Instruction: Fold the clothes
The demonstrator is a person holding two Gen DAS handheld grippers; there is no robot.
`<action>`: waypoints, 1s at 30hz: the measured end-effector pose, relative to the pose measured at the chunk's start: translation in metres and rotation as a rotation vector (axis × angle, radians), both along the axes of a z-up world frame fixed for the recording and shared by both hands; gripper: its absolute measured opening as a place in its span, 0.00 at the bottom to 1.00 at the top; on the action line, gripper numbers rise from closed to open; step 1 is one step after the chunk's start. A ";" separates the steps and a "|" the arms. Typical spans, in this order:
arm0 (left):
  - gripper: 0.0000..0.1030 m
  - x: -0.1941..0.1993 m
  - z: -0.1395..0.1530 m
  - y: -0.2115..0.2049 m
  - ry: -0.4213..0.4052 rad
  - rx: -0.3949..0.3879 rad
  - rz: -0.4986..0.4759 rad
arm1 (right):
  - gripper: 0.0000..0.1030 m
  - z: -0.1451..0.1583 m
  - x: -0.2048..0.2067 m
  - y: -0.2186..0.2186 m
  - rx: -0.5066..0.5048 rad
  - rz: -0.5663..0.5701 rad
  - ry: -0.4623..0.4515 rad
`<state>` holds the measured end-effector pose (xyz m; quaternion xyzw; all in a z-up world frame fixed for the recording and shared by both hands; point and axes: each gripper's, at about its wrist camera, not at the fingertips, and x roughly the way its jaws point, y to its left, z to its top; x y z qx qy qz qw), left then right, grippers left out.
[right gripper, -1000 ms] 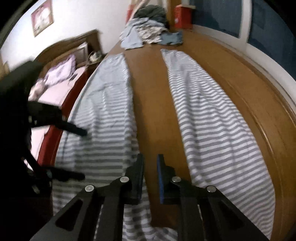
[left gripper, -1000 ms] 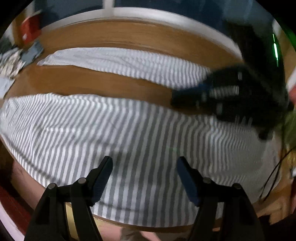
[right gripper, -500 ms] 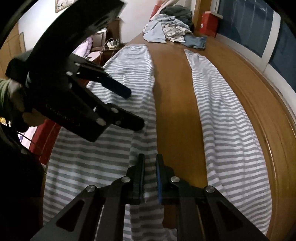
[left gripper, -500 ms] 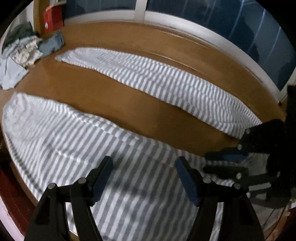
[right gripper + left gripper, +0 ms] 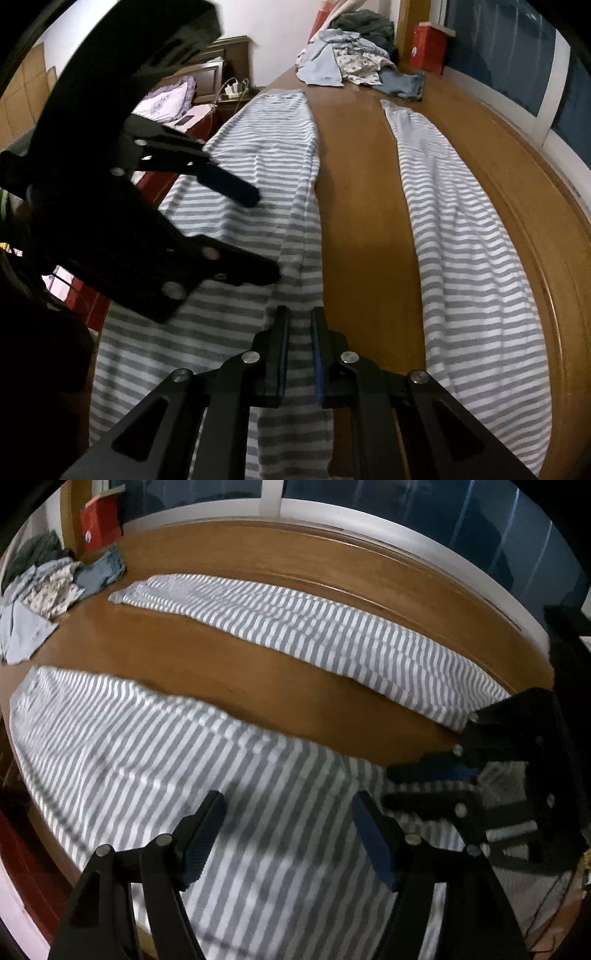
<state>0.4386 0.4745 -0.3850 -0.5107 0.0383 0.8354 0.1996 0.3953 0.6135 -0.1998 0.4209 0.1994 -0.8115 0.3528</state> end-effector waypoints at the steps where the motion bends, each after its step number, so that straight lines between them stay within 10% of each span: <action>1: 0.66 0.004 0.001 -0.002 -0.010 0.005 0.000 | 0.11 0.000 0.001 0.000 0.000 -0.001 0.003; 9: 0.68 0.033 -0.004 0.008 0.035 -0.136 -0.047 | 0.03 0.001 -0.002 -0.003 0.007 -0.041 0.004; 30: 0.67 0.012 -0.002 -0.021 0.006 -0.080 0.046 | 0.10 0.008 -0.054 -0.002 -0.164 -0.159 -0.151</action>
